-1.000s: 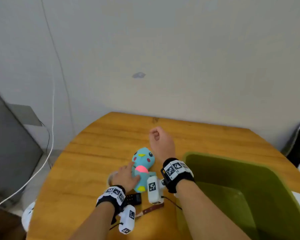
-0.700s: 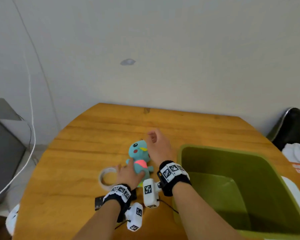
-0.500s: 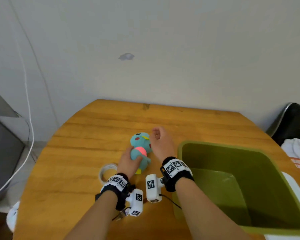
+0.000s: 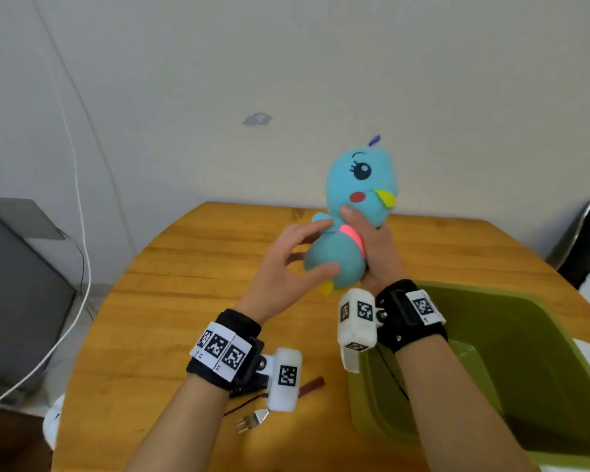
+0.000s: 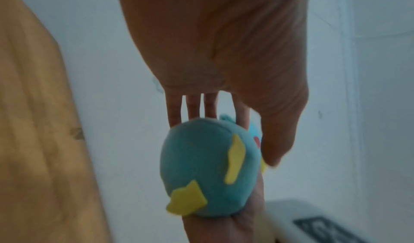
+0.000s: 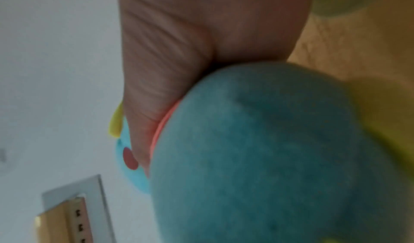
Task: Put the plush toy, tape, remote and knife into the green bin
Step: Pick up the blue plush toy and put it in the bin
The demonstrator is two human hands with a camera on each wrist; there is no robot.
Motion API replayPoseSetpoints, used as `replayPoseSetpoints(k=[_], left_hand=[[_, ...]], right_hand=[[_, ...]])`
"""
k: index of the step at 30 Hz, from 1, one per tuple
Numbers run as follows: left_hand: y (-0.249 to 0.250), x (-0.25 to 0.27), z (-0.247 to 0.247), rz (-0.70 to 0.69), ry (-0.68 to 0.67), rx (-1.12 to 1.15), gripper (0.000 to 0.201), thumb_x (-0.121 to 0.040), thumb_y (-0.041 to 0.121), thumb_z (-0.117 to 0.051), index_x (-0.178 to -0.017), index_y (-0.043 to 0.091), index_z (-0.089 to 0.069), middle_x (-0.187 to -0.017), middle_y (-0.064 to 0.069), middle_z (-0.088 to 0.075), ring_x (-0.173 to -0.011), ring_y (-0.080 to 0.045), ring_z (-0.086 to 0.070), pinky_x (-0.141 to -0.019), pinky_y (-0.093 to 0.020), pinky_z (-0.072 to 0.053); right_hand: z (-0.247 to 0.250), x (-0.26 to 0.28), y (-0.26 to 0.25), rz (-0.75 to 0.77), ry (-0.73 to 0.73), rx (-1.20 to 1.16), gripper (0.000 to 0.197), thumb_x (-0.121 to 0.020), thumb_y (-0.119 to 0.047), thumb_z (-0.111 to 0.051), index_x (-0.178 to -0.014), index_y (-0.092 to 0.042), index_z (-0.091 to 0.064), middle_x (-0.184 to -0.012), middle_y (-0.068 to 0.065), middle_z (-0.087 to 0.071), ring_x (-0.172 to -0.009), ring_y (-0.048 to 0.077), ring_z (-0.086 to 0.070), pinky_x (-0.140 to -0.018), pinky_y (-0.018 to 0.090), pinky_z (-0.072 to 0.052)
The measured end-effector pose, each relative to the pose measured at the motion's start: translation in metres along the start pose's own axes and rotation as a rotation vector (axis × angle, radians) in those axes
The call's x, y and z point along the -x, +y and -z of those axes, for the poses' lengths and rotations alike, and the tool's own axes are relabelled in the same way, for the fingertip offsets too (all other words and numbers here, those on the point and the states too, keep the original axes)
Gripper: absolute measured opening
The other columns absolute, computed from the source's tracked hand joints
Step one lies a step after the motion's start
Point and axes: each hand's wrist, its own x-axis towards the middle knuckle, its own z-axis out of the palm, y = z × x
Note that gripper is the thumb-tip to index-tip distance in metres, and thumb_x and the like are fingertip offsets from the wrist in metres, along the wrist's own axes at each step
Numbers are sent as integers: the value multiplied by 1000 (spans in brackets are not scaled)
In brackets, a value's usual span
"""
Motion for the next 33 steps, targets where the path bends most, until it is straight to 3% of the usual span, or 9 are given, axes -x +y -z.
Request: replayPoseSetpoints(k=[5, 9, 12, 15, 17, 20, 24, 29, 33], left_hand=[[1, -21, -26, 295, 459, 202, 19, -92, 8, -54, -107, 11, -66, -92, -5, -69, -77, -17, -64, -66, -30, -51], [-28, -15, -69, 769, 340, 270, 18, -95, 18, -47, -108, 14, -60, -101, -5, -66, -84, -18, -60, -72, -33, -46], [-38, -10, -109, 981, 254, 258, 12, -94, 21, -46, -93, 17, -57, -103, -5, -63, -92, -21, -56, -77, -34, -41], [-33, -11, -137, 1162, 279, 404, 16, -89, 17, -47, -74, 14, -50, -74, -6, -55, -66, -23, -49, -54, -26, -44], [-26, -13, -146, 1196, 305, 420, 19, -91, 15, -46, -72, 10, -48, -61, -9, -50, -55, -23, -44, -40, -21, -43], [-18, -23, -156, 1205, 340, 387, 20, -94, 19, -49, -86, 4, -60, -63, -13, -63, -60, -25, -55, -50, -28, -48], [-27, -31, -164, 1205, 447, 332, 27, -91, 22, -57, -98, -1, -68, -82, -20, -70, -68, -29, -63, -60, -34, -52], [-41, -29, -176, 1142, 572, 312, 18, -88, 18, -61, -88, 3, -72, -78, -19, -72, -82, -33, -67, -76, -47, -56], [-43, -26, -177, 1115, 624, 305, 15, -88, 16, -66, -92, 3, -70, -78, -19, -72, -65, -29, -68, -56, -37, -59]], right_hand=[[33, 6, -47, 196, 25, 64, 39, -83, -17, -76, -120, -6, -68, -112, 14, -76, -92, 29, -73, -73, 46, -62], [75, 12, -61, 258, 48, 241, 49, -77, -20, -83, -121, -5, -68, -109, 6, -79, -92, 24, -76, -69, 39, -63], [113, 19, -58, 223, 3, 410, 33, -85, -17, -82, -115, -13, -71, -102, -7, -81, -93, 13, -77, -70, 28, -61], [152, 27, -46, 122, -50, 507, 38, -87, -29, -80, -119, -11, -70, -105, -11, -80, -97, 9, -76, -77, 29, -60], [176, 31, -39, 10, -94, 560, 43, -83, -38, -81, -119, -20, -69, -110, -8, -79, -100, 12, -76, -84, 36, -61], [214, 34, -29, -136, -255, 643, 24, -89, -29, -78, -112, -22, -72, -105, -6, -81, -95, 14, -77, -83, 37, -61], [247, 25, -11, -312, -489, 1003, 42, -74, -54, -84, -109, -33, -73, -103, -14, -79, -95, 9, -75, -88, 35, -59], [262, -5, 28, -209, -758, 1689, 88, -59, -78, -74, -123, -24, -45, -103, -4, -70, -85, 20, -69, -73, 39, -60], [259, -16, 57, -98, -931, 1866, 87, -70, -75, -71, -125, -15, -42, -95, 1, -65, -78, 26, -63, -66, 37, -53]])
